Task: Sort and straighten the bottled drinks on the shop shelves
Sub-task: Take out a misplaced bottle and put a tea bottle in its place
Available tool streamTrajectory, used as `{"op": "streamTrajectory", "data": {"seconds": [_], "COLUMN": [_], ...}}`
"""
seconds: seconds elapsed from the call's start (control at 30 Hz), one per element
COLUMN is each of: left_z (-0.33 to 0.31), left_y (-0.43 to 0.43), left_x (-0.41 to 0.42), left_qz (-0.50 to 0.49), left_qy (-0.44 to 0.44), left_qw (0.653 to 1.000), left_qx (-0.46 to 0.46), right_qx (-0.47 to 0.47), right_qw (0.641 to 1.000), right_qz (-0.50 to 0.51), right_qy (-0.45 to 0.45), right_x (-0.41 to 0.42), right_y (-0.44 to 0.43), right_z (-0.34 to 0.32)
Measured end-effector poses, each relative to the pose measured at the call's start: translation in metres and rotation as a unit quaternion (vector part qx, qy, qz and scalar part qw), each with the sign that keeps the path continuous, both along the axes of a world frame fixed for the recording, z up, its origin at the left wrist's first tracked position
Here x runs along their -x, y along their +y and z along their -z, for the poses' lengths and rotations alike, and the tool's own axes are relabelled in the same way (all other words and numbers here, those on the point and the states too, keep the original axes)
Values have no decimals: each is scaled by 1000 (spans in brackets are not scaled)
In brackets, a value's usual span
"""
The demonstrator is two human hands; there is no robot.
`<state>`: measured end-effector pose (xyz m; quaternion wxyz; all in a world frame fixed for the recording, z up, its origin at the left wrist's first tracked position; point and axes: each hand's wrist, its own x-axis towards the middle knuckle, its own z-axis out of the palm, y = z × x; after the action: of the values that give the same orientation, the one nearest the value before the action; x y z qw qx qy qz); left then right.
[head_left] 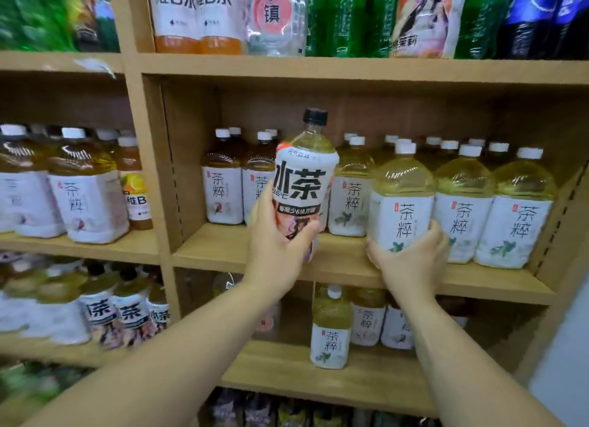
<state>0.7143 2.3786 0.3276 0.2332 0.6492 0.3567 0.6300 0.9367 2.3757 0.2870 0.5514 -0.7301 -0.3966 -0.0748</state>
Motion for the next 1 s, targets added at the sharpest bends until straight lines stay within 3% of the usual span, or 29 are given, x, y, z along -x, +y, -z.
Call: {"op": "streamTrajectory", "data": {"seconds": [0.13, 0.3, 0.4, 0.5, 0.7, 1.0], "left_z": [9, 24, 26, 27, 34, 34], "left_y": [23, 42, 51, 61, 69, 63], "left_x": [2, -6, -9, -12, -11, -6], "left_qz": [-19, -26, -7, 3, -19, 4], "left_qy": [11, 21, -7, -2, 28, 45], "left_qw": [999, 998, 997, 997, 997, 996], "left_qx": [23, 56, 75, 82, 66, 80], "right_qx": [39, 41, -22, -8, 39, 25], "right_qw": [999, 998, 993, 978, 982, 986], "right_qz": [20, -40, -50, -38, 8, 35], "right_qy": [-3, 4, -105, -207, -182, -163], "right_x": [2, -5, -7, -12, -10, -6], "right_y": [2, -8, -17, -15, 8, 16], "right_z": [1, 4, 15, 19, 5, 11]}}
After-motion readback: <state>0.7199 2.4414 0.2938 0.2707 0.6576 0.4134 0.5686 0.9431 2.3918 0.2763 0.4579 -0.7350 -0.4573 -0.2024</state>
